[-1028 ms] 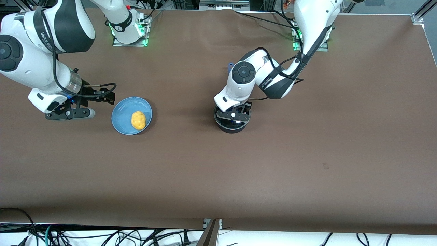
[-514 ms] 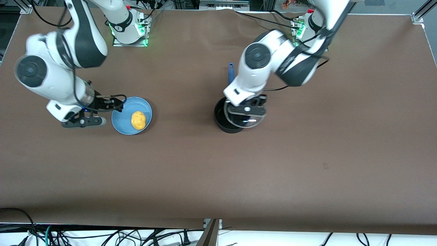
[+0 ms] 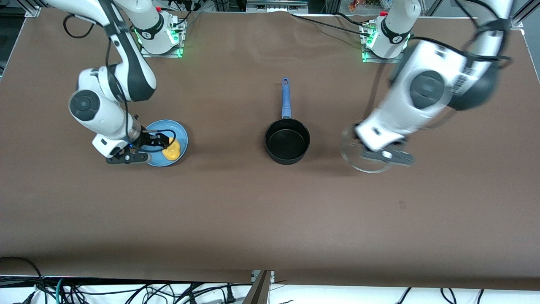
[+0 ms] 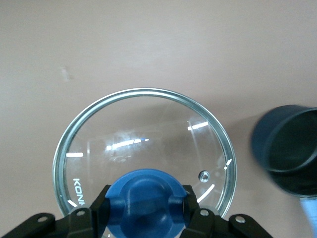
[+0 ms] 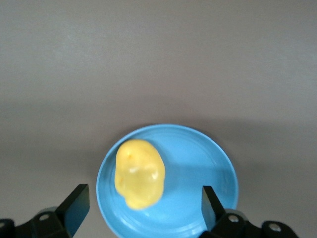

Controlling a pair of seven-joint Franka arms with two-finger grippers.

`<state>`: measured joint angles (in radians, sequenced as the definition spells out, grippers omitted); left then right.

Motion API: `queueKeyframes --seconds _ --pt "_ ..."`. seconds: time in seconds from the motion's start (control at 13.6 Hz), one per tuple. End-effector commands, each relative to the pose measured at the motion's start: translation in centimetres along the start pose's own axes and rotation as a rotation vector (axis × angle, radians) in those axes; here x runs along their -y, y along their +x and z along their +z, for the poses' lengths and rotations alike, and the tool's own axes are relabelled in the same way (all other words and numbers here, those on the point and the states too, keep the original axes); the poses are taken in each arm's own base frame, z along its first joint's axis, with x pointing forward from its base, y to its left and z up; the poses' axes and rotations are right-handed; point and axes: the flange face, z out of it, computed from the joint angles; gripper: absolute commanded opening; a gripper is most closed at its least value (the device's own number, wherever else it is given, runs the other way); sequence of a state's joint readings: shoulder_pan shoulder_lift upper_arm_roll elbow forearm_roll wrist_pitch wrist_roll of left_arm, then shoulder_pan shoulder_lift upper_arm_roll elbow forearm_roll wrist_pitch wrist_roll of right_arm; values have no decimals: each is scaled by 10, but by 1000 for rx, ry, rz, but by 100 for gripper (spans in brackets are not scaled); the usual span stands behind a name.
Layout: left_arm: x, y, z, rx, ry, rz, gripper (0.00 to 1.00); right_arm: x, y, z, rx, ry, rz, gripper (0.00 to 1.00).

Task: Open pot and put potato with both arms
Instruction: 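Lift the lid aside with the left gripper while the right gripper grasps the potato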

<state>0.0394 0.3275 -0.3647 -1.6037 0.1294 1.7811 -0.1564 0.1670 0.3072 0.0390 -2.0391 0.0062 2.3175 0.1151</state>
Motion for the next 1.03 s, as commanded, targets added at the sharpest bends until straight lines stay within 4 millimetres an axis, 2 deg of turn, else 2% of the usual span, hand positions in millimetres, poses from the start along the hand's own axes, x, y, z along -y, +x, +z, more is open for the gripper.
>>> queueKeyframes --seconds 0.0,0.15,0.37,0.51,0.73,0.95 --pt "78 -3 15 32 -31 101 26 17 -2 32 -11 16 23 100" --pt "124 -1 32 45 -55 149 26 23 -4 48 -3 14 39 100" --pt "167 -9 74 30 -65 154 26 30 -7 55 14 11 45 100" --pt "170 -19 113 22 -71 164 26 29 -10 60 20 10 47 100" --pt "178 -28 160 -26 -71 150 26 27 -15 72 17 10 46 100" --pt "184 -27 192 -19 -97 144 26 27 -18 77 18 10 45 97"
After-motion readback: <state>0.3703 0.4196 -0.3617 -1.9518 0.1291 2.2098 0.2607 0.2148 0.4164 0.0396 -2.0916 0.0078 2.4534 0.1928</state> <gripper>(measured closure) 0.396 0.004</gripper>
